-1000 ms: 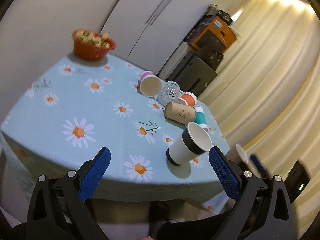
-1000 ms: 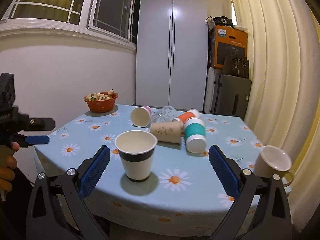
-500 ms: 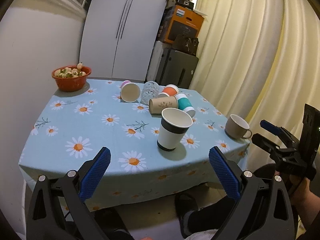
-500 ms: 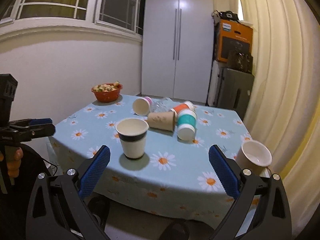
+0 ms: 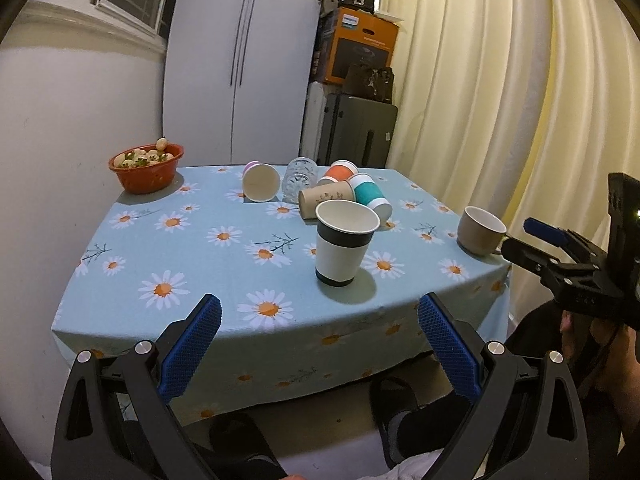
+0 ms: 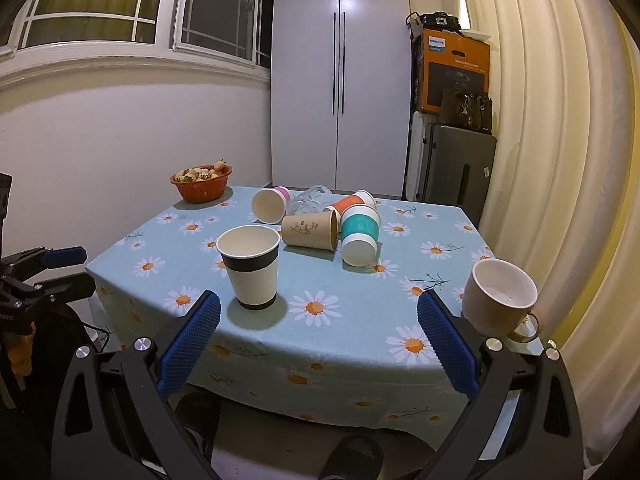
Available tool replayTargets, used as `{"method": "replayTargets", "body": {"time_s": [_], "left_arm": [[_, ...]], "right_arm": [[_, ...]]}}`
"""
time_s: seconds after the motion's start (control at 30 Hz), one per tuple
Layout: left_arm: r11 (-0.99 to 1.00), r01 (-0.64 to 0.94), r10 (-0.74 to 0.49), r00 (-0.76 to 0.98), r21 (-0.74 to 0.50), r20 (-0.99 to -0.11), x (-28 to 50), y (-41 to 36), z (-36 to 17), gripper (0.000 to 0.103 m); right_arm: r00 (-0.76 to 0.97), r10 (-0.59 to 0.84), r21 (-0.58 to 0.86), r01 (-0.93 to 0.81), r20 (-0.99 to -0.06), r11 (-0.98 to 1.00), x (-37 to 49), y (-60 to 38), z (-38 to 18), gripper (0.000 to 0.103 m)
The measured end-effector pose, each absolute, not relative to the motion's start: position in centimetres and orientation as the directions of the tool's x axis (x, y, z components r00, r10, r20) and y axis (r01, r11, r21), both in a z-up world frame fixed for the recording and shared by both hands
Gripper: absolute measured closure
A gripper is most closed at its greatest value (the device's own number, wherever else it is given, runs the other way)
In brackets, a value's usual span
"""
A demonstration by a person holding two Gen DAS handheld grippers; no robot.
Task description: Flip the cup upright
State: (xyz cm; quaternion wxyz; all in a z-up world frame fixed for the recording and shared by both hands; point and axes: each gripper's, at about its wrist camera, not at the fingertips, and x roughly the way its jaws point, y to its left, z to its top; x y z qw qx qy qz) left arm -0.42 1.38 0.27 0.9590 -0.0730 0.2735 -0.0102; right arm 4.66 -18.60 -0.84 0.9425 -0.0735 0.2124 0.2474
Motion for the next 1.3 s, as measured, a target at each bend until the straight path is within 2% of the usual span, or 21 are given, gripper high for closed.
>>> {"method": "replayTargets", "body": {"time_s": [1.3], "left_arm": [[0.990,-0.029,-0.050,0.840,-0.136,-0.540,-0.24,1.06,0.09,0.007]], "right_arm": [[0.780,0.427,-0.042,-0.498,-0.457,0.866,4.88,-18.24,-0.95,0.005]]}}
